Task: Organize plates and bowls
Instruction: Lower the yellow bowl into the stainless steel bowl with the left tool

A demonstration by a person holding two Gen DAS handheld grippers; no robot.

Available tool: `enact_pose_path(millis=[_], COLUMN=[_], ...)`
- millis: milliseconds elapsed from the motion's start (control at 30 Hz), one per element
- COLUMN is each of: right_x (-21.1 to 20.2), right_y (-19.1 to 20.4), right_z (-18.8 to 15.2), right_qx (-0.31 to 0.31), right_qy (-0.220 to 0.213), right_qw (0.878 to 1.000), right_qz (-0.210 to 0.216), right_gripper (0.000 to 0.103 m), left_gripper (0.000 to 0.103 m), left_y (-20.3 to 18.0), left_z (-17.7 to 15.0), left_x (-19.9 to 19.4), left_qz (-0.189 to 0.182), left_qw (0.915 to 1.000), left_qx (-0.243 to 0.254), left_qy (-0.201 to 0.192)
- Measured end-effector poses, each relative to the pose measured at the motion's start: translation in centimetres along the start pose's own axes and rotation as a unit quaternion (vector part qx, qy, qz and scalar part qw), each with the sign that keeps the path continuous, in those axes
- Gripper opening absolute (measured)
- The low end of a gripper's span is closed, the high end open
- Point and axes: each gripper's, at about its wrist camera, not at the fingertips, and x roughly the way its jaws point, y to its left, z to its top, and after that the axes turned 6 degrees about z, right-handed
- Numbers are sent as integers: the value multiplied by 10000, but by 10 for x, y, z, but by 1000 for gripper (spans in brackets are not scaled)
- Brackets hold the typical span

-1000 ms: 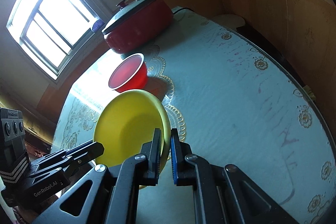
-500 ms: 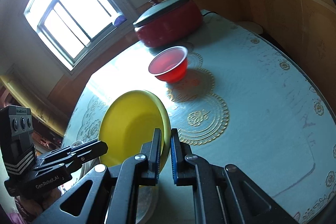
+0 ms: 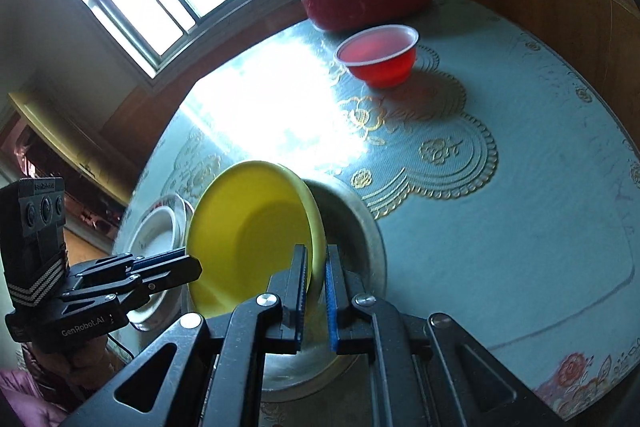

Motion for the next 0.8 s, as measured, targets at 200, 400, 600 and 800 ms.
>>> enact_pose_path(millis=[200,400,600,800], right_x=[13,24,28,27], right_y=[6,11,13,18], right_z=[-7,-13,-13,-11], right_qx=[-122,-272,-355,-440], right_qy=[285,502,534,495], right_qw=[9992,9970,9947,9937], right_qz=[-238,-531,-802,-903], right_gripper=[8,10,10,17], left_gripper=[14,13,13,13], left_y=[6,10,9,10], left_z=[-12,-15,-13,-10], left_x=[7,10,11,15], left_qz=[16,0,2,-71], left_qw=[9998,9998,9998,9997], left_qx=[-45,-8,60,72], left_qy=[181,212,200,229])
